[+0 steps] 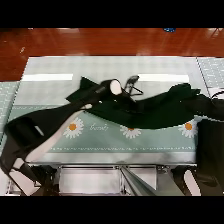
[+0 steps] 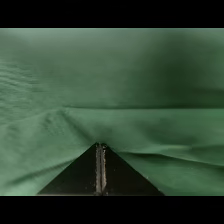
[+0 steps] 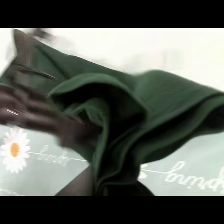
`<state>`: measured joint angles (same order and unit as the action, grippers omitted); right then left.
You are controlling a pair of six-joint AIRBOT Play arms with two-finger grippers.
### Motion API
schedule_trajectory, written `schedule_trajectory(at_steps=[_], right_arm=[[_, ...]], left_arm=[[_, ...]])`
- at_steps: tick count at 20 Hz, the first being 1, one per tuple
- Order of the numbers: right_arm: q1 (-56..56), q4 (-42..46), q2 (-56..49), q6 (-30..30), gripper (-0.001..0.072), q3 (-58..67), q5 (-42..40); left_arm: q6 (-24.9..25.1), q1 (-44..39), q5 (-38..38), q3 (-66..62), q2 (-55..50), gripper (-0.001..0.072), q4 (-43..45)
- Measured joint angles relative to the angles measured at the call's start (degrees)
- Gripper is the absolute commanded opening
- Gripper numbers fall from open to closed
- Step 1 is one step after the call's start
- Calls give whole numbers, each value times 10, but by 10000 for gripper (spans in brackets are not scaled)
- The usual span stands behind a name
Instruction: Fold the shirts.
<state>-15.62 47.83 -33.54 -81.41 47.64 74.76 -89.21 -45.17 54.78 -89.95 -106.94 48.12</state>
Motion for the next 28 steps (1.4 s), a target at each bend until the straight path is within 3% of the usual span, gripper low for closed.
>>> schedule_trajectory(at_steps=[6, 10, 14, 21, 25, 28], right_arm=[[0, -37, 11, -8, 22, -1, -5], [14, -56, 3, -14, 22, -1, -15], [103, -82, -56, -16, 22, 2, -81], [341, -106, -348, -9, 22, 163, -263], [415, -123, -541, -7, 22, 312, -288], [448, -137, -647, -7, 23, 397, -292]], left_arm=[[13, -30, 26, -51, -29, 24, -40], [20, 65, 71, -66, 13, 25, -20], [24, 188, 125, -17, 140, 25, 69], [44, 386, 128, 250, 490, 25, 150], [41, 436, 127, 391, 650, 25, 160], [23, 448, 125, 454, 714, 25, 163]])
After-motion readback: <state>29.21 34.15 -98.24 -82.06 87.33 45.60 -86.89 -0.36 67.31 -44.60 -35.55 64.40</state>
